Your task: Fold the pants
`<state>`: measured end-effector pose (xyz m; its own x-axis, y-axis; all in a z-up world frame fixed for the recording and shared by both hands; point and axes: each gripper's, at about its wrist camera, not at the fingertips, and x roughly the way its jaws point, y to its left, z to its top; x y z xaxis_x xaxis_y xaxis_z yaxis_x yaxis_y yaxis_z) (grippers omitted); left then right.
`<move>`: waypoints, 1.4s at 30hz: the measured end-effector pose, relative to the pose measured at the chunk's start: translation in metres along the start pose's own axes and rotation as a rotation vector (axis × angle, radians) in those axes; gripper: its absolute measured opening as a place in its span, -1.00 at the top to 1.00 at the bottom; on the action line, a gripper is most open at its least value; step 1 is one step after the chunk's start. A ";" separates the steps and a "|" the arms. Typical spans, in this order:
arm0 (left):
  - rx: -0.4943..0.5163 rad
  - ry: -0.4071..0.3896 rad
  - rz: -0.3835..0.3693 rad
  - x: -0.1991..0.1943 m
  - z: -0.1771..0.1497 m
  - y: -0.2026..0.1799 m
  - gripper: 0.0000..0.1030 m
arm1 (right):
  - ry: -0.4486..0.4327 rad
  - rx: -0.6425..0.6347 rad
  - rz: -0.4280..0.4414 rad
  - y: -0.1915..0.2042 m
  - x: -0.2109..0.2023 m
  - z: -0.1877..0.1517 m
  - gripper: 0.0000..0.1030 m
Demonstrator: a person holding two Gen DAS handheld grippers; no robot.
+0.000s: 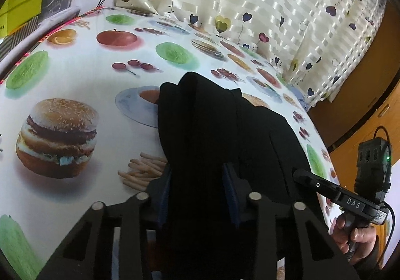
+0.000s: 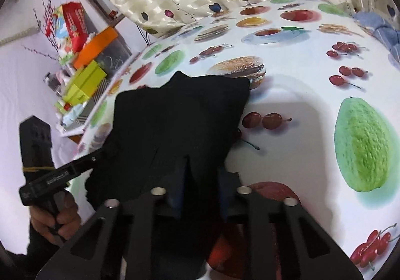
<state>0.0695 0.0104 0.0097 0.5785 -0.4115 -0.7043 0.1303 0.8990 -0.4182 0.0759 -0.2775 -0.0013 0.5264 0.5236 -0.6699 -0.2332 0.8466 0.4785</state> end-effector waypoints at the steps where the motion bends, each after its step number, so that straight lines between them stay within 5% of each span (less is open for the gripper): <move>1: 0.000 -0.004 0.001 -0.001 0.000 0.000 0.34 | -0.002 -0.005 0.001 0.001 -0.001 0.001 0.67; 7: 0.024 -0.041 -0.001 -0.014 0.005 -0.010 0.55 | -0.042 -0.036 0.018 0.015 -0.011 0.007 0.69; 17: 0.058 -0.119 0.033 -0.035 0.036 -0.004 0.60 | -0.078 -0.143 0.054 0.058 -0.004 0.039 0.70; 31: 0.061 -0.193 0.173 -0.036 0.101 0.064 0.59 | -0.063 -0.232 0.121 0.115 0.079 0.100 0.69; 42: -0.017 -0.142 0.207 -0.008 0.096 0.115 0.42 | 0.029 -0.193 0.089 0.099 0.130 0.101 0.58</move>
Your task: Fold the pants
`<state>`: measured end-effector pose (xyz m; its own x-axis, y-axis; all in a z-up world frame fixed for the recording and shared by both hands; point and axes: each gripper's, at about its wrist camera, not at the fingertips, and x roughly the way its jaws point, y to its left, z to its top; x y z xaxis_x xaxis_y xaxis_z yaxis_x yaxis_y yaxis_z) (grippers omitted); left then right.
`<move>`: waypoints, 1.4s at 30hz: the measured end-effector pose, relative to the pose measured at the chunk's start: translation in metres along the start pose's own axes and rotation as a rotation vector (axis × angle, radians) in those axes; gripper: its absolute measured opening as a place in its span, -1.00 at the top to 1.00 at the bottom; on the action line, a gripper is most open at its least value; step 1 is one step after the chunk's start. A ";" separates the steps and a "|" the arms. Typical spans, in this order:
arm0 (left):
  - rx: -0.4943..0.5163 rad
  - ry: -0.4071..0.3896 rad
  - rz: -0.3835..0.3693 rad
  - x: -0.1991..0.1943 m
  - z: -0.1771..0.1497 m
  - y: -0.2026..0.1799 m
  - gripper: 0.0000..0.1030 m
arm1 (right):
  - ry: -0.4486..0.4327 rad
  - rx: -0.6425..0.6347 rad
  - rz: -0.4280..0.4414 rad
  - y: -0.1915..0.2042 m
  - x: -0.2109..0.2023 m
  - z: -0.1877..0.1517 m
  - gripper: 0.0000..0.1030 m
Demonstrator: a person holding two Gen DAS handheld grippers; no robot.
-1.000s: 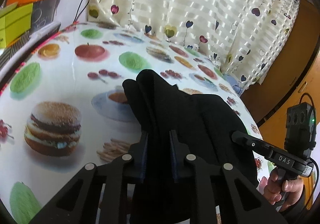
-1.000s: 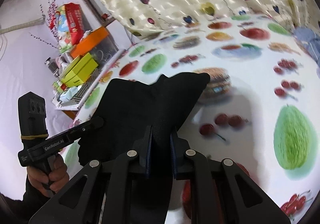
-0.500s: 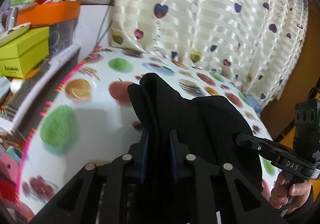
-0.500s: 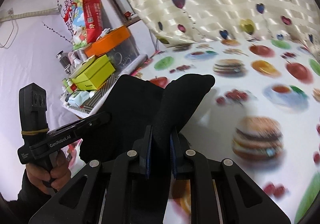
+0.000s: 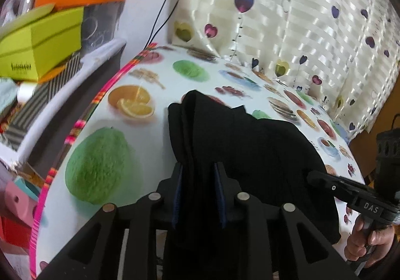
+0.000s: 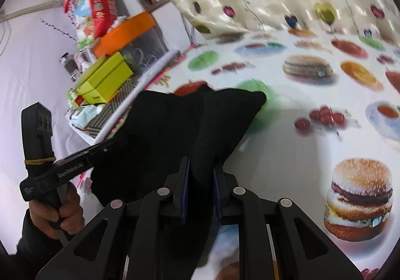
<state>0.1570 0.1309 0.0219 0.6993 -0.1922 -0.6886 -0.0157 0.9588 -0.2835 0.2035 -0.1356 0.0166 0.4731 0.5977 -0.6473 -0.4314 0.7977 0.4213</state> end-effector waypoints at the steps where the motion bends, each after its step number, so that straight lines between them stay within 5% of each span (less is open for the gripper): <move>1: -0.005 0.002 0.002 0.001 -0.002 0.002 0.37 | 0.021 0.010 -0.017 -0.004 0.004 -0.002 0.47; 6: -0.022 0.009 0.020 0.002 -0.007 0.006 0.22 | 0.042 -0.017 -0.090 -0.005 0.006 -0.008 0.20; 11: -0.024 -0.021 0.094 -0.019 -0.008 0.007 0.24 | -0.001 -0.105 -0.168 0.013 -0.021 -0.012 0.20; 18: 0.011 -0.083 0.072 -0.063 -0.036 -0.016 0.24 | -0.019 -0.206 -0.157 0.044 -0.045 -0.045 0.20; 30: 0.113 -0.011 0.119 -0.080 -0.101 -0.065 0.24 | 0.018 -0.281 -0.185 0.060 -0.072 -0.102 0.20; 42: 0.102 0.053 0.206 -0.068 -0.125 -0.069 0.24 | 0.086 -0.326 -0.254 0.052 -0.068 -0.131 0.14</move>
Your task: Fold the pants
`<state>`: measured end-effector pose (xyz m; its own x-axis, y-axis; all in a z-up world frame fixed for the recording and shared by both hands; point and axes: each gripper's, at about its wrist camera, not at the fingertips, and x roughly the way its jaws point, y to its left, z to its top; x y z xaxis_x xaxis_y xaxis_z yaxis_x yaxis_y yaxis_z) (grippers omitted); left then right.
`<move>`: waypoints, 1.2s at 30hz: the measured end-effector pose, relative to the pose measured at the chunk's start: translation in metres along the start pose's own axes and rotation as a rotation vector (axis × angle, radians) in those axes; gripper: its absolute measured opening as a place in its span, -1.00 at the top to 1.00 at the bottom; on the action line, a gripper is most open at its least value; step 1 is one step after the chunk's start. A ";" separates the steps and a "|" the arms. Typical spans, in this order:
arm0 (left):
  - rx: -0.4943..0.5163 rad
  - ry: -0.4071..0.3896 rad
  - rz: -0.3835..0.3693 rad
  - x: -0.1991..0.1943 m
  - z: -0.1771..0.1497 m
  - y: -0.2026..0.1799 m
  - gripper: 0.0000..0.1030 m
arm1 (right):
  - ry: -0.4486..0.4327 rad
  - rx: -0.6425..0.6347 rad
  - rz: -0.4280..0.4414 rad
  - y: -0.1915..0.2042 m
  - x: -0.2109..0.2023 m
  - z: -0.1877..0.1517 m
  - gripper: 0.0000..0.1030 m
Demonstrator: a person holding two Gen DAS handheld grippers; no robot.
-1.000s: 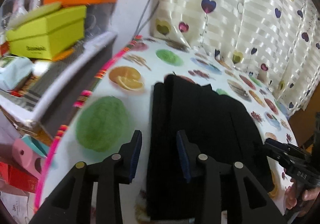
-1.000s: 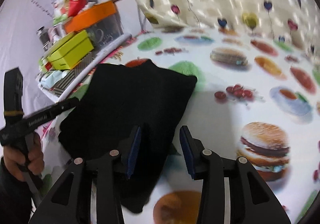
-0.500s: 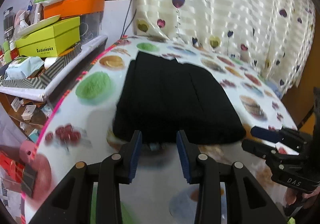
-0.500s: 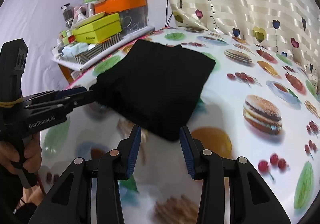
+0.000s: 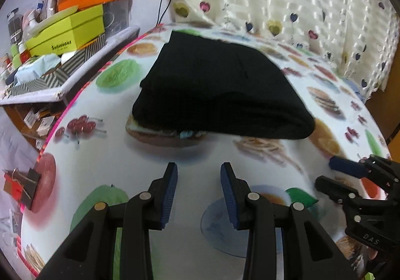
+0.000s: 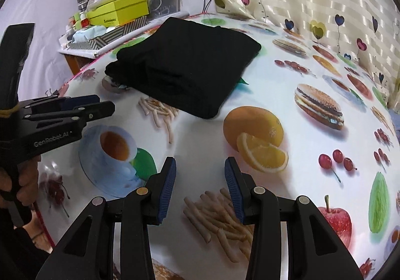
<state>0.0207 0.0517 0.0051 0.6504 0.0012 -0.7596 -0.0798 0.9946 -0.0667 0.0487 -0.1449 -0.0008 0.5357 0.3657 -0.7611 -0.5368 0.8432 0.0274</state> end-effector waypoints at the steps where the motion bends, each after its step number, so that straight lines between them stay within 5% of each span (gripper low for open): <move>1: 0.004 -0.005 0.007 0.000 -0.001 -0.001 0.24 | 0.000 -0.004 0.002 0.000 0.000 0.000 0.11; 36: 0.048 -0.032 0.041 0.001 -0.005 -0.008 0.12 | 0.007 -0.013 -0.015 0.002 0.006 0.004 -0.09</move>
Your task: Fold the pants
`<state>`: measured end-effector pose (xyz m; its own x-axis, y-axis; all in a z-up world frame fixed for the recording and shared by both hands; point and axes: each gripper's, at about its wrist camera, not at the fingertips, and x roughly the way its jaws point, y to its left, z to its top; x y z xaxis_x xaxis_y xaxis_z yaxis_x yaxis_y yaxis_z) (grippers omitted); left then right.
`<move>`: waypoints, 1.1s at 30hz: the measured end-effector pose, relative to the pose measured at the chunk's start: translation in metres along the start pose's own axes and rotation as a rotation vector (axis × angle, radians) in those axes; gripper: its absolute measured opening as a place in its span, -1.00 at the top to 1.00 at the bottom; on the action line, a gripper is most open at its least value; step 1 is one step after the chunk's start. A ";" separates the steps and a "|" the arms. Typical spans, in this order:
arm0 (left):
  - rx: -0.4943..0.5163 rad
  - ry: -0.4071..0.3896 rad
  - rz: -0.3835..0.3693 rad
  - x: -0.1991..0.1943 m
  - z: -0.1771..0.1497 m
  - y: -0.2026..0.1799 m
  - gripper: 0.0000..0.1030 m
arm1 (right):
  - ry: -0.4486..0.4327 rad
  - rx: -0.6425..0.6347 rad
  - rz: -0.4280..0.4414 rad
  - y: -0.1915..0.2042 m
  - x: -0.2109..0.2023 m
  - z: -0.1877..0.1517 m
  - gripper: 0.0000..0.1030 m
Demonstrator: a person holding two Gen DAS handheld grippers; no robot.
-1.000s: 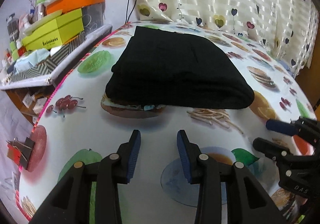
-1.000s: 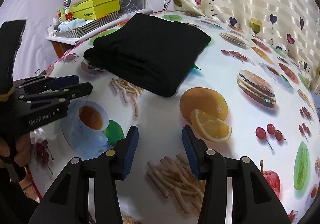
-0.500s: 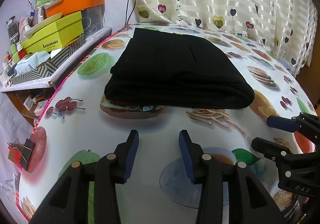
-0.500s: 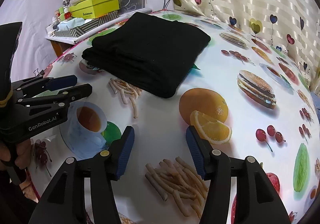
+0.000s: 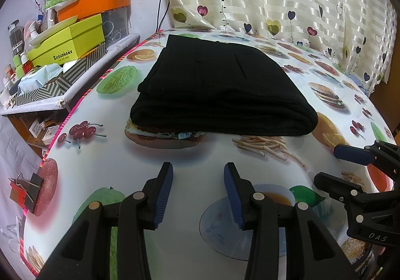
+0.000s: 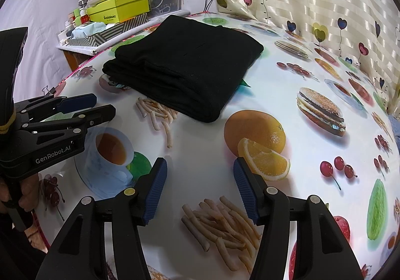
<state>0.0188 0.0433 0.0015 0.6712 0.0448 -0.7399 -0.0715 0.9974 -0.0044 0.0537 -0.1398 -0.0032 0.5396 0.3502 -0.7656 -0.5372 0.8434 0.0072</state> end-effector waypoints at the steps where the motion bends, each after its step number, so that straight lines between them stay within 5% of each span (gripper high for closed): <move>1: 0.000 0.000 0.000 0.000 0.000 0.000 0.12 | 0.000 0.000 0.000 0.000 0.000 0.000 -0.10; 33: -0.001 0.002 0.000 0.001 0.000 0.000 0.06 | 0.001 0.000 0.000 0.000 0.000 0.000 -0.13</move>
<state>0.0194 0.0437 0.0012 0.6700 0.0447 -0.7410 -0.0721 0.9974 -0.0050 0.0537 -0.1397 -0.0030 0.5392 0.3498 -0.7661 -0.5372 0.8434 0.0071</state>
